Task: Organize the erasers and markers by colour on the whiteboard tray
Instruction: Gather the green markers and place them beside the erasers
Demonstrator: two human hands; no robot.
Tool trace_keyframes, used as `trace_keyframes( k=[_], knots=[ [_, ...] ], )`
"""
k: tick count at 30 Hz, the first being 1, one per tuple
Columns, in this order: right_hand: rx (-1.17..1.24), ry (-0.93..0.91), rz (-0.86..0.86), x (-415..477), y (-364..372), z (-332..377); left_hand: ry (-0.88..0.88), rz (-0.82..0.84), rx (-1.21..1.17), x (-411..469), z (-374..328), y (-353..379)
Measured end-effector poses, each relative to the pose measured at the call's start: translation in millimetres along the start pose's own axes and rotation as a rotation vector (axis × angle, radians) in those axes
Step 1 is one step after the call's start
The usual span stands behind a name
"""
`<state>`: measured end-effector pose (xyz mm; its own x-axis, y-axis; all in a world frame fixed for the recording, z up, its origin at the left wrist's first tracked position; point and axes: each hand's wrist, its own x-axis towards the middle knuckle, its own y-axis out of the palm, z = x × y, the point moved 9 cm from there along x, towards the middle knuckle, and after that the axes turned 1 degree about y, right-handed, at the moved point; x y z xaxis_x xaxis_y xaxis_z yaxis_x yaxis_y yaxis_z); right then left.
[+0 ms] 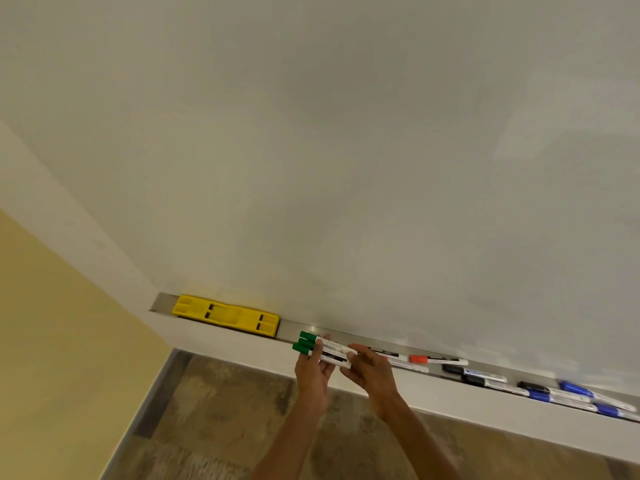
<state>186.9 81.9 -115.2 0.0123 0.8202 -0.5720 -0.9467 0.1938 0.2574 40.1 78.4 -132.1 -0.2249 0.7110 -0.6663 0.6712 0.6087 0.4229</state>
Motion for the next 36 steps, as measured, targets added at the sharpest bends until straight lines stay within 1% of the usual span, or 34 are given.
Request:
trace_keyframes(
  k=[6,10,11,12,14,16,17,18,21,23,24,28,29,32,36],
  knots=[
    [-0.048,-0.061,-0.055,21,27,-1,-0.022,-0.020,0.050,21,-24,-9],
    [-0.127,-0.124,-0.093,35,41,12,-0.049,-0.042,0.184,34,-39,-16],
    [-0.166,-0.145,-0.103,38,43,16,-0.039,-0.056,0.257,34,-41,-21],
    [-0.204,-0.160,-0.111,41,45,18,0.008,-0.074,0.350,34,-47,-29],
    [-0.274,-0.166,-0.126,47,49,17,0.194,-0.090,0.595,30,-61,-41],
    [-0.339,-0.157,-0.140,54,53,13,0.402,-0.096,0.946,23,-74,-46],
    [-0.366,-0.161,-0.148,57,54,11,0.494,-0.084,1.103,21,-77,-45],
    [-0.386,-0.170,-0.157,58,56,11,0.550,-0.049,1.198,19,-76,-43],
    [-0.466,-0.198,-0.185,63,61,8,0.552,0.092,1.455,28,-59,-37],
    [-0.534,-0.207,-0.202,63,65,7,0.593,0.147,1.665,33,-49,-33],
    [-0.572,-0.210,-0.209,63,68,6,0.617,0.157,1.730,35,-47,-31],
    [-0.830,-0.261,-0.296,56,71,8,0.608,0.125,1.829,38,-41,-27],
    [-0.860,-0.269,-0.318,54,70,7,0.601,0.120,1.847,39,-39,-27],
    [-0.880,-0.269,-0.372,52,64,5,0.603,0.141,1.856,37,-36,-26],
    [-0.928,-0.264,-0.318,57,74,6,0.602,0.138,1.893,41,-36,-27]
  ],
)
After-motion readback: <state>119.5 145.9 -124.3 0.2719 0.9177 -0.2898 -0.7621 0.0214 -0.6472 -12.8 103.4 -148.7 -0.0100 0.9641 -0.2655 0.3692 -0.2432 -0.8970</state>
